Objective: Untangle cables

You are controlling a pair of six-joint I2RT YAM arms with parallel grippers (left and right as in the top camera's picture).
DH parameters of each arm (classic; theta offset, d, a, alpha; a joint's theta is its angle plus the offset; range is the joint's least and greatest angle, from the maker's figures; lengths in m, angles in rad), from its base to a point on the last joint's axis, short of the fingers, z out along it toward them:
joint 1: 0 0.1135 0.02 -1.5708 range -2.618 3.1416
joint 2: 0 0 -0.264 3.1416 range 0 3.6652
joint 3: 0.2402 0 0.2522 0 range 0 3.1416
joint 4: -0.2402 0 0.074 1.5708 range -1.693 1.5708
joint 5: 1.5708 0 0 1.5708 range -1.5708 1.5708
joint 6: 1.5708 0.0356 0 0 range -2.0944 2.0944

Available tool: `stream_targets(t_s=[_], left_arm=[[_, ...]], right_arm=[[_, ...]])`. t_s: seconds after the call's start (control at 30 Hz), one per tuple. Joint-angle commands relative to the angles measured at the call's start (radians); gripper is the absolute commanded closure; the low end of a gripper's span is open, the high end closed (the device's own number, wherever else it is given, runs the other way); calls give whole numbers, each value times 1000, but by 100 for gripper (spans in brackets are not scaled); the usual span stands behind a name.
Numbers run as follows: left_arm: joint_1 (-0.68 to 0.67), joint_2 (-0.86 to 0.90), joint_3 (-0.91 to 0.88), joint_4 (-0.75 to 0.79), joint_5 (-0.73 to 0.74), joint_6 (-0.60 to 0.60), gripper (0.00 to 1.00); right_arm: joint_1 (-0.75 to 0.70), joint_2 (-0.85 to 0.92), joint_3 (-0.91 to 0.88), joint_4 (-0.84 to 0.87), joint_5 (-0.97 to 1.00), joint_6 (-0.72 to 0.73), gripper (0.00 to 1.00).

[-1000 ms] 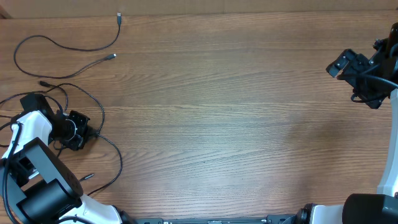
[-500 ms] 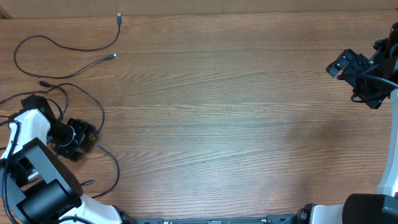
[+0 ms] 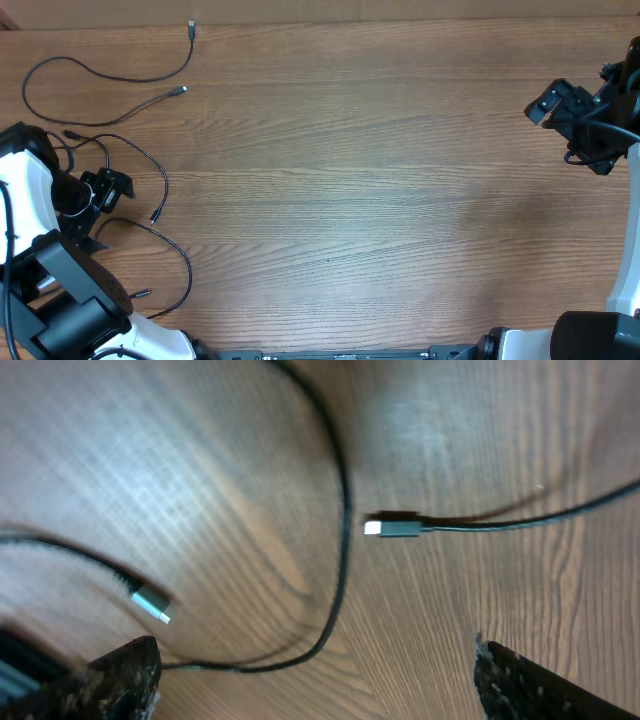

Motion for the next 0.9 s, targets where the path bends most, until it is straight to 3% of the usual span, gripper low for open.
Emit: stream_targets(t_s=[0.0,0.03,0.13,0.2,0.47,0.87], left_arm=[[33,-4,14,-39,-36,-87,0],[40,-5,14,-54,-40,-99,0],[103,-7,14,-201,-69,-345,0],[169,-8,14,-277,-66,-430,0],[297,-95,14,-290,-113,-285,0],[315,-504,-19,-341,-166,-336,0]], right_arm=[[0,2,8,5,6,-3,0],[0,2,8,5,6,-3,0],[0,2,8,5,6,-3,0],[0,2,8,5,6,-3,0],[0,2,8,5,6,-3,0],[0,2,8,5,6,-3,0]])
